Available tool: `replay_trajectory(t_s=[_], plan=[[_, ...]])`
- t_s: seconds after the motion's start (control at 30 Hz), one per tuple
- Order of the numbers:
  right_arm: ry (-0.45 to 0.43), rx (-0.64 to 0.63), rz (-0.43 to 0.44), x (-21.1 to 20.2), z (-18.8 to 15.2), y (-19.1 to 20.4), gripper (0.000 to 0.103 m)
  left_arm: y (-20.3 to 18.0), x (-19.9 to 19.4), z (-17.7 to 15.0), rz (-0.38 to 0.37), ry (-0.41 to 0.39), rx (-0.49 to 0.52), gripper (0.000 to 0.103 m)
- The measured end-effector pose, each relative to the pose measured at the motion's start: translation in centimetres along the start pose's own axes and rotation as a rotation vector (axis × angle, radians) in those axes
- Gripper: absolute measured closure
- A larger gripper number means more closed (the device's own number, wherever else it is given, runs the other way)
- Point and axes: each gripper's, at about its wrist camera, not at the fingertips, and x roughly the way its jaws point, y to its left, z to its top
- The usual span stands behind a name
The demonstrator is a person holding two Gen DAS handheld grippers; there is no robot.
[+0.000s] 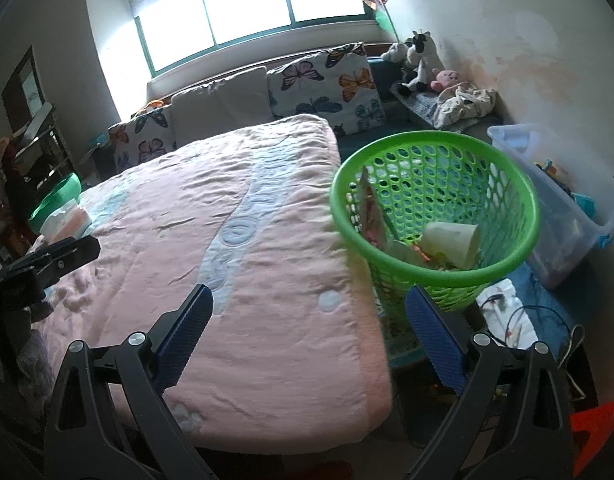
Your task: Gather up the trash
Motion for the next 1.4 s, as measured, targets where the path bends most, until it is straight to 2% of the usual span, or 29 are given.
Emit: replay_trajectory(t_s=[0.2, 0.4, 0.8, 1.4], plan=[[0.010, -0.029, 0.011, 0.3, -0.2, 1.5, 0.007, 1.6, -1.1, -1.0, 0.038, -0.005, -0.024, 0.007], [0.017, -0.047, 0.032, 0.7, -0.2, 2.6, 0.006, 2.1, -1.7, -1.9, 0.100, -0.008, -0.008, 0.007], [0.031, -0.078, 0.066, 1.4, 0.1, 4.2, 0.006, 3.5, -2.7, -2.6, 0.160, -0.018, -0.033, 0.007], [0.039, -0.105, 0.091, 1.9, 0.2, 5.7, 0.006, 4.9, -3.8, -2.9, 0.199, -0.040, -0.066, 0.007]])
